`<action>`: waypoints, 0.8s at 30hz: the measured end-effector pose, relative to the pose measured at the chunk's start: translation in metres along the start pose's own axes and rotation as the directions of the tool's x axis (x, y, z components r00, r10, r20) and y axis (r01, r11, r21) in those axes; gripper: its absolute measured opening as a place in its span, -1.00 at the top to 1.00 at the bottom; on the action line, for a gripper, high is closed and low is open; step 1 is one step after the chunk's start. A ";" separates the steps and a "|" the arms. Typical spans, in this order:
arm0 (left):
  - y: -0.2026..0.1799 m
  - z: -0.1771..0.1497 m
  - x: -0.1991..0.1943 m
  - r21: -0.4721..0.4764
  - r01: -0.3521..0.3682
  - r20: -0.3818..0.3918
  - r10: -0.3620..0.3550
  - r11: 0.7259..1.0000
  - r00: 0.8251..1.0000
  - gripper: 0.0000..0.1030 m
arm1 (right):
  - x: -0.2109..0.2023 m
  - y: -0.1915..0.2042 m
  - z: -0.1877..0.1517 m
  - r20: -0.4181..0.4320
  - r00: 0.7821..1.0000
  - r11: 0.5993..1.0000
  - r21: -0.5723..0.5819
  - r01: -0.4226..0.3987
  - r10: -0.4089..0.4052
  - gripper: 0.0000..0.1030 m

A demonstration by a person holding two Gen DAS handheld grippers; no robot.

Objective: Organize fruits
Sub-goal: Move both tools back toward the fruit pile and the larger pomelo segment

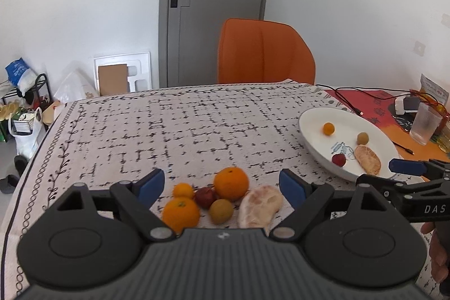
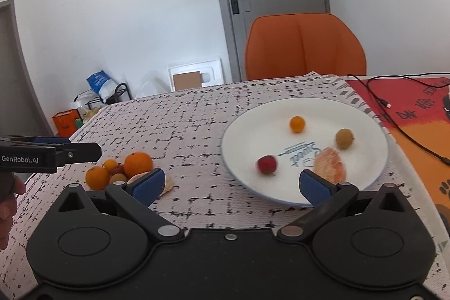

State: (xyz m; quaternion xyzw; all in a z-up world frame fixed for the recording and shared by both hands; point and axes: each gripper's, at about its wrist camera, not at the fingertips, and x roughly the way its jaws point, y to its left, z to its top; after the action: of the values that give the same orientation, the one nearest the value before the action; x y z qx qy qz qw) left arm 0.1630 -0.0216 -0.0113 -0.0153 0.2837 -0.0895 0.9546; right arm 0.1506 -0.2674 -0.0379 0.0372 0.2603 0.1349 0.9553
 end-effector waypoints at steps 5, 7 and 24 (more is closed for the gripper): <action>0.012 -0.008 -0.003 -0.029 -0.003 -0.002 0.003 1.000 1.000 -0.69 | 0.004 0.011 -0.002 -0.015 1.000 1.000 -0.020 -0.018 0.018 -1.00; 0.017 -0.011 -0.003 -0.038 -0.009 -0.001 0.009 0.999 1.000 -0.69 | 0.005 0.015 -0.002 -0.023 0.999 0.999 -0.021 -0.025 0.025 -1.00; 0.037 -0.029 0.013 -0.101 -0.023 -0.017 0.022 0.995 1.000 -0.32 | 0.025 0.037 -0.004 -0.085 0.991 0.993 -0.047 -0.107 0.103 -1.00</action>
State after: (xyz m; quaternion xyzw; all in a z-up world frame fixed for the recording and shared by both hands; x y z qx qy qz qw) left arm 0.1643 0.0134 -0.0458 -0.0595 0.2955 -0.0643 0.9513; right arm 0.1605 -0.2245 -0.0480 0.0209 0.2934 0.1931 0.9360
